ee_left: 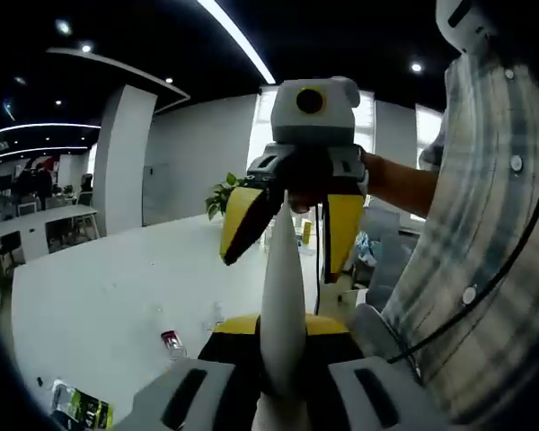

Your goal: Arrange the skincare products in the storage area until every visible bottle or jar stands upright without overlapping.

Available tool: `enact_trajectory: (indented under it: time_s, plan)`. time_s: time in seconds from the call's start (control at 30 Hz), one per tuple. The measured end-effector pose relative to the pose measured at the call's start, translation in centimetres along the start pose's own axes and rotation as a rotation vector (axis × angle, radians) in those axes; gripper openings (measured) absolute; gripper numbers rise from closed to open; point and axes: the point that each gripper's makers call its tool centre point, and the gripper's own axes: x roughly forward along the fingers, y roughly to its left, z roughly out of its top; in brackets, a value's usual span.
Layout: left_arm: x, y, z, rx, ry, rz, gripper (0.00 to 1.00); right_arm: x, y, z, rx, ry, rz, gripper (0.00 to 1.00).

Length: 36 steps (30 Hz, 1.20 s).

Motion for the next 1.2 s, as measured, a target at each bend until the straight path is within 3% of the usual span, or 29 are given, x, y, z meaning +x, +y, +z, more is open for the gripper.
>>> enact_trajectory:
  time_s: [0.07,0.3,0.4,0.53,0.77,0.87,0.93,1.03,1.1,1.2]
  plan:
    - [0.2,-0.4,-0.1,0.017,0.011,-0.01,0.14,0.3,0.9,-0.6,-0.003,0.035,0.047,0.17]
    - [0.4,-1.7,-0.8,0.062,0.043,-0.067,0.15,0.4,2.2,-1.0,-0.039,0.071,0.1,0.08]
    - [0.7,-2.6,-1.2,0.065,0.058,-0.096,0.16,0.6,2.8,-1.4,-0.052,0.117,0.107,0.06]
    - [1.2,-2.9,-1.7,0.062,0.066,-0.09,0.18,1.2,3.0,-1.9,-0.103,0.18,0.087,0.04]
    - [0.6,-1.1,-1.6,-0.016,0.044,-0.015,0.2,1.2,2.1,-2.0,-0.156,0.194,0.046,0.04]
    - [-0.3,0.3,-3.6,-0.007,0.116,0.048,0.24,0.9,1.2,-2.6,-0.169,0.235,0.022,0.04]
    - [-0.9,0.9,-4.7,-0.02,0.141,0.084,0.33,0.7,0.7,-3.1,-0.173,0.259,0.014,0.04]
    - [-1.9,1.3,-5.0,-0.066,0.092,0.114,0.47,0.4,-0.2,-3.9,-0.161,0.276,-0.003,0.04]
    - [-3.0,2.3,-5.7,-0.112,0.094,0.169,0.48,0.0,-0.9,-4.2,-0.155,0.288,-0.017,0.04]
    - [-4.9,4.7,-7.3,-0.114,0.132,0.299,0.49,-1.0,-2.6,-4.4,-0.134,0.287,-0.052,0.04]
